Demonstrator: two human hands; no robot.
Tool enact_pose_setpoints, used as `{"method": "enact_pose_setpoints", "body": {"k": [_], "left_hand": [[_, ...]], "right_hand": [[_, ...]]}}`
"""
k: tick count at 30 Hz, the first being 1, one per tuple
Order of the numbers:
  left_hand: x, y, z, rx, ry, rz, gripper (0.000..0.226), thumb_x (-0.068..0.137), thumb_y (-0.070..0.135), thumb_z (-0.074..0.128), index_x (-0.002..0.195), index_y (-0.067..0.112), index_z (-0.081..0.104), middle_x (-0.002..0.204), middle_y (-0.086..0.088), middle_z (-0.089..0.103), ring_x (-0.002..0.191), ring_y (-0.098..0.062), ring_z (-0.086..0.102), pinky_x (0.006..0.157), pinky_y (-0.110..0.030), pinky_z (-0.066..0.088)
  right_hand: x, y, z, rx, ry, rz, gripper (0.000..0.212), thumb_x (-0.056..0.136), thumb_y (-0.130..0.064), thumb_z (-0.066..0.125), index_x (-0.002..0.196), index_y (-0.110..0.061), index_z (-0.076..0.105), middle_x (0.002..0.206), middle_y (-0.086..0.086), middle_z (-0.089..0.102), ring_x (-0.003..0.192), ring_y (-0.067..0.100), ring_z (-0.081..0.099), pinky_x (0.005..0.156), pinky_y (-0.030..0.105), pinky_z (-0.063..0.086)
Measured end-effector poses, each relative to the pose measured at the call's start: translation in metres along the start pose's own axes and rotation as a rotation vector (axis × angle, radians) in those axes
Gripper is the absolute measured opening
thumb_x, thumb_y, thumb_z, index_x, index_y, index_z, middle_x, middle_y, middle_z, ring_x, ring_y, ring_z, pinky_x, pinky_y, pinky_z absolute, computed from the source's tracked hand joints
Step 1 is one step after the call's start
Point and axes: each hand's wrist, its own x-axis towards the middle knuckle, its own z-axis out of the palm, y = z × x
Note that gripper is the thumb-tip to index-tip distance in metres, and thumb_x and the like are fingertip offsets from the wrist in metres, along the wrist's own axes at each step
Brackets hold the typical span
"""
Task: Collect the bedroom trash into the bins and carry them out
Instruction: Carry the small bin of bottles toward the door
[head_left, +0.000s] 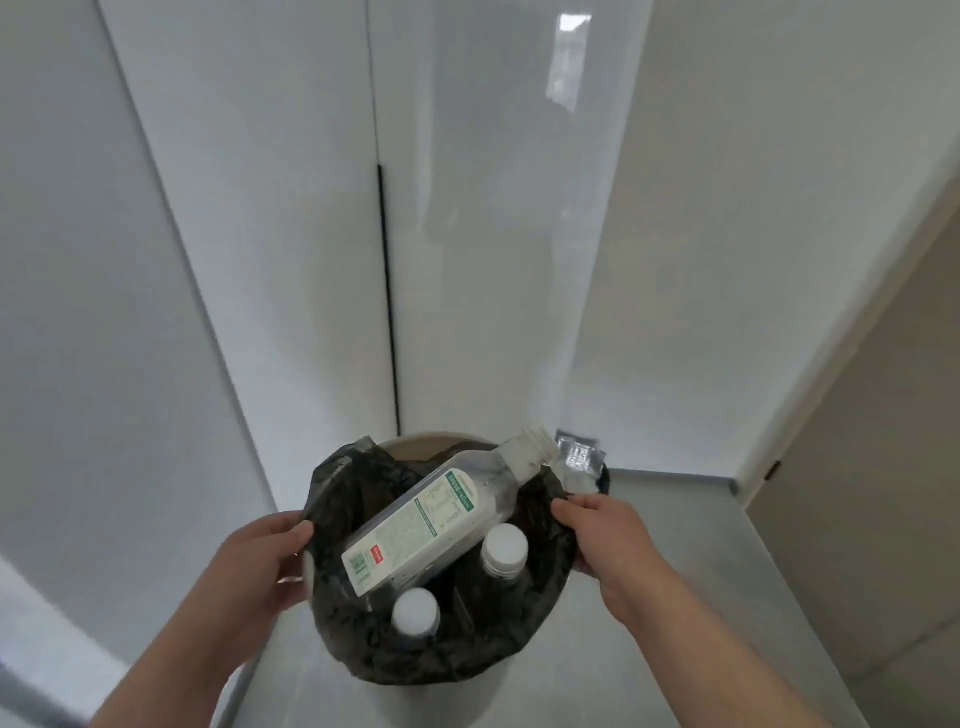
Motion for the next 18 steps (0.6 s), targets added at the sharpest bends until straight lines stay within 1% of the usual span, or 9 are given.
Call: {"method": "enact_pose_setpoints", "body": {"k": [2, 4, 7, 10, 12, 14, 16, 18], "left_hand": [[0.009, -0.001, 0.057, 0.027, -0.091, -0.014, 0.021, 0.094, 0.003, 0.045, 0.096, 0.002, 0.067, 0.076, -0.014, 0.068, 0.069, -0.026, 0.057, 0.061, -0.035, 0.049], [0.018, 0.000, 0.111, 0.057, -0.188, -0.024, 0.023, 0.095, 0.003, 0.045, 0.094, 0.002, 0.068, 0.075, -0.015, 0.069, 0.070, -0.028, 0.058, 0.063, -0.036, 0.051], [0.038, 0.002, 0.190, 0.113, -0.328, -0.037, 0.023, 0.094, 0.004, 0.046, 0.094, 0.001, 0.069, 0.078, -0.017, 0.070, 0.072, -0.030, 0.059, 0.068, -0.039, 0.053], [0.064, 0.004, 0.265, 0.159, -0.449, -0.034, 0.022, 0.093, 0.003, 0.046, 0.094, 0.000, 0.069, 0.079, -0.019, 0.069, 0.070, -0.030, 0.059, 0.067, -0.039, 0.053], [0.082, 0.002, 0.311, 0.193, -0.514, -0.030, 0.022, 0.093, 0.003, 0.047, 0.094, 0.000, 0.068, 0.080, -0.020, 0.069, 0.071, -0.031, 0.059, 0.066, -0.039, 0.054], [0.100, 0.003, 0.353, 0.213, -0.580, -0.048, 0.021, 0.093, 0.003, 0.048, 0.096, 0.001, 0.068, 0.084, -0.022, 0.067, 0.074, -0.030, 0.056, 0.068, -0.039, 0.051], [0.119, 0.005, 0.393, 0.219, -0.626, -0.064, 0.019, 0.092, 0.003, 0.050, 0.098, 0.001, 0.068, 0.084, -0.022, 0.063, 0.073, -0.029, 0.053, 0.066, -0.037, 0.047], [0.135, 0.010, 0.432, 0.237, -0.673, -0.070, 0.019, 0.092, 0.003, 0.050, 0.097, 0.002, 0.068, 0.083, -0.020, 0.062, 0.067, -0.026, 0.052, 0.057, -0.030, 0.046]], "right_hand": [[0.010, 0.003, -0.054, 0.031, 0.108, 0.021, 0.015, 0.090, -0.011, 0.061, 0.082, -0.005, 0.072, 0.071, 0.007, 0.073, 0.062, 0.016, 0.067, 0.062, 0.028, 0.056], [0.017, 0.004, -0.103, 0.062, 0.204, 0.035, 0.015, 0.090, -0.010, 0.061, 0.082, -0.003, 0.071, 0.068, 0.006, 0.071, 0.059, 0.016, 0.064, 0.057, 0.026, 0.053], [0.033, 0.010, -0.169, 0.111, 0.327, 0.065, 0.016, 0.091, -0.010, 0.060, 0.078, -0.005, 0.069, 0.068, 0.007, 0.067, 0.060, 0.016, 0.061, 0.055, 0.025, 0.049], [0.054, 0.019, -0.223, 0.177, 0.453, 0.102, 0.013, 0.089, -0.012, 0.062, 0.084, -0.004, 0.071, 0.072, 0.009, 0.069, 0.066, 0.020, 0.062, 0.061, 0.030, 0.049], [0.068, 0.024, -0.252, 0.191, 0.541, 0.126, 0.014, 0.089, -0.011, 0.062, 0.084, -0.003, 0.071, 0.071, 0.010, 0.068, 0.064, 0.020, 0.060, 0.058, 0.029, 0.046], [0.081, 0.025, -0.279, 0.201, 0.617, 0.142, 0.014, 0.088, -0.011, 0.063, 0.079, -0.003, 0.071, 0.066, 0.009, 0.065, 0.059, 0.020, 0.057, 0.054, 0.027, 0.042], [0.094, 0.021, -0.303, 0.213, 0.677, 0.150, 0.014, 0.088, -0.009, 0.063, 0.077, -0.003, 0.070, 0.062, 0.008, 0.063, 0.056, 0.019, 0.055, 0.052, 0.027, 0.041], [0.107, 0.015, -0.323, 0.233, 0.726, 0.150, 0.017, 0.088, -0.008, 0.062, 0.074, -0.003, 0.068, 0.061, 0.008, 0.062, 0.054, 0.018, 0.053, 0.051, 0.025, 0.040]]}}
